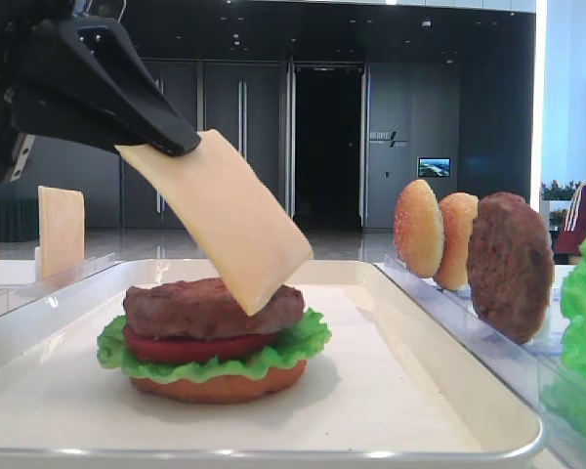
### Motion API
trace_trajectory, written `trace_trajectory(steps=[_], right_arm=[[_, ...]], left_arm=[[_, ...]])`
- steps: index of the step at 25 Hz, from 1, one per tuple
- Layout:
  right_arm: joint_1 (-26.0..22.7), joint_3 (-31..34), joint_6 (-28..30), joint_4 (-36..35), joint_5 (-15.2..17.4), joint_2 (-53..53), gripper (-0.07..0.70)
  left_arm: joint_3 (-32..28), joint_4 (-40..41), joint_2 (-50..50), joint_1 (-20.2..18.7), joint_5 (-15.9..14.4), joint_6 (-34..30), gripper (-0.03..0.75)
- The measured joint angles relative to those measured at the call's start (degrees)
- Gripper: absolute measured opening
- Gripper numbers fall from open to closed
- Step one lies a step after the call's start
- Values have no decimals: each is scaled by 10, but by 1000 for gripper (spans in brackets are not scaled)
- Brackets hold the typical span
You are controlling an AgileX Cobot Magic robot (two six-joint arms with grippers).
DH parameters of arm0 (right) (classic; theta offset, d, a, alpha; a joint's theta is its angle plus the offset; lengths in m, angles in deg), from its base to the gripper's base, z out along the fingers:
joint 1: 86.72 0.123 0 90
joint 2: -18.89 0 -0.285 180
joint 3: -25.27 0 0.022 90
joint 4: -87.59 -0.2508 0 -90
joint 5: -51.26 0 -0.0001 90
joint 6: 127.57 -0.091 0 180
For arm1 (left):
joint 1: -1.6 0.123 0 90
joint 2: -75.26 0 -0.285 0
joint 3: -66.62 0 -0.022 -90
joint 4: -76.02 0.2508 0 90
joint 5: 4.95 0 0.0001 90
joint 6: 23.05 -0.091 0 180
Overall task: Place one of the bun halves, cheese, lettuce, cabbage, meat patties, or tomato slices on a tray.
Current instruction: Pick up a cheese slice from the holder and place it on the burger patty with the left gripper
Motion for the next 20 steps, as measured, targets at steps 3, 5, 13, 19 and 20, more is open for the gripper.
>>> trace_trajectory(steps=[3,5,13,19,20], right_arm=[[0,0,0,0,0,0,474],[0,0,0,0,0,0,474],[0,0,0,0,0,0,474],[0,0,0,0,0,0,474],[0,0,0,0,0,0,474]], left_arm=[[0,0,0,0,11,1,15],[0,1,0,0,13,1,15],[0,16,0,0,16,4,15],[0,28,0,0,25,14,15],[0,29,0,0,25,14,15]])
